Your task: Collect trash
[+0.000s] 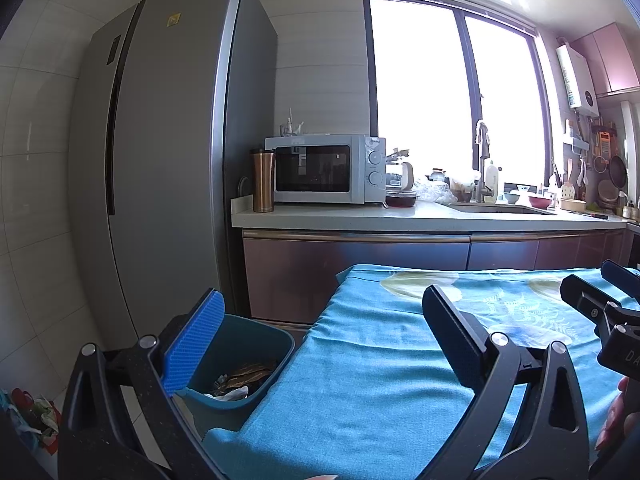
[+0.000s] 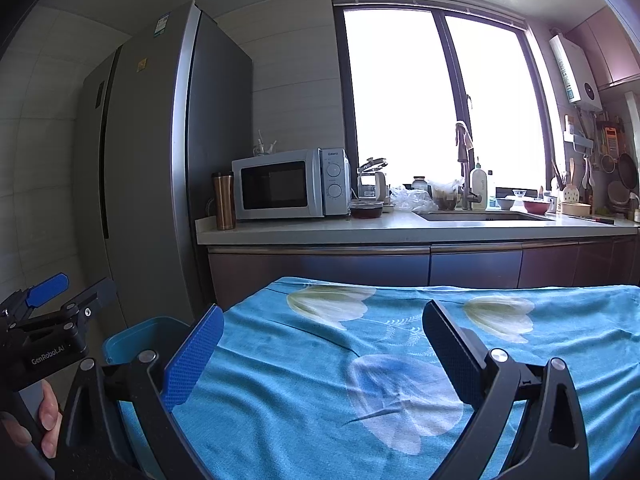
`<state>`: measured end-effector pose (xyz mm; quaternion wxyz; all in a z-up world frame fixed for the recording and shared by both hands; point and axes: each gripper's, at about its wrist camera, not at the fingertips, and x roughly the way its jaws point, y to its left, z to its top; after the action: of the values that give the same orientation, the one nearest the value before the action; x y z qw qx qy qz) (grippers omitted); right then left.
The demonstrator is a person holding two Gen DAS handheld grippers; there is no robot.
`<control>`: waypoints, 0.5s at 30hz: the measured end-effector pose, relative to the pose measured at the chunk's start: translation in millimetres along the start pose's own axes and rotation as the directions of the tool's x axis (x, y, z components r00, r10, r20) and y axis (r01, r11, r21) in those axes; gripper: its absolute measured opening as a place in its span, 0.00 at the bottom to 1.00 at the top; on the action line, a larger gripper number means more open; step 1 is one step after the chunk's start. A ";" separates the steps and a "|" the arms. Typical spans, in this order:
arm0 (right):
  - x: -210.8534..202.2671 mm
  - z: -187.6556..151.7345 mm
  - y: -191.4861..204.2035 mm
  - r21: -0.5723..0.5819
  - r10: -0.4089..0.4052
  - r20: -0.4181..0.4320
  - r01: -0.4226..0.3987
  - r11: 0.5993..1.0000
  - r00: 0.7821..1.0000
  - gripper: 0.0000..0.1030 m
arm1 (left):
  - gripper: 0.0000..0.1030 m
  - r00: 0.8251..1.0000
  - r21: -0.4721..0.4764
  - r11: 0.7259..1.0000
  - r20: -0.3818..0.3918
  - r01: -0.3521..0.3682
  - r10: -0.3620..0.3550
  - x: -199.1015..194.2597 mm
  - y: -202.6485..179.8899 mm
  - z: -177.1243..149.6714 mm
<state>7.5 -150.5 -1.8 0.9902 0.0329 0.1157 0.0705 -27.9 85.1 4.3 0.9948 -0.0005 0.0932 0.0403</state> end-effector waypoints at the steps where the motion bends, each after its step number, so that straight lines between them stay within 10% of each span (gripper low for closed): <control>1: 0.0 0.0 0.0 0.000 -0.001 0.000 0.001 1.000 1.000 0.94 | 0.95 1.000 0.001 1.000 0.000 0.000 0.000 0.0 0.1 0.0; 15: 0.0 1.2 -1.6 0.001 -0.006 0.005 0.006 1.000 1.000 0.93 | 0.95 1.000 0.003 1.000 0.004 -0.004 0.004 -0.9 -0.4 1.0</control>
<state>8.0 -152.1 -0.7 0.9907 0.0333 0.1135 0.0672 -28.6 84.7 5.5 0.9949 0.0015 0.0915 0.0419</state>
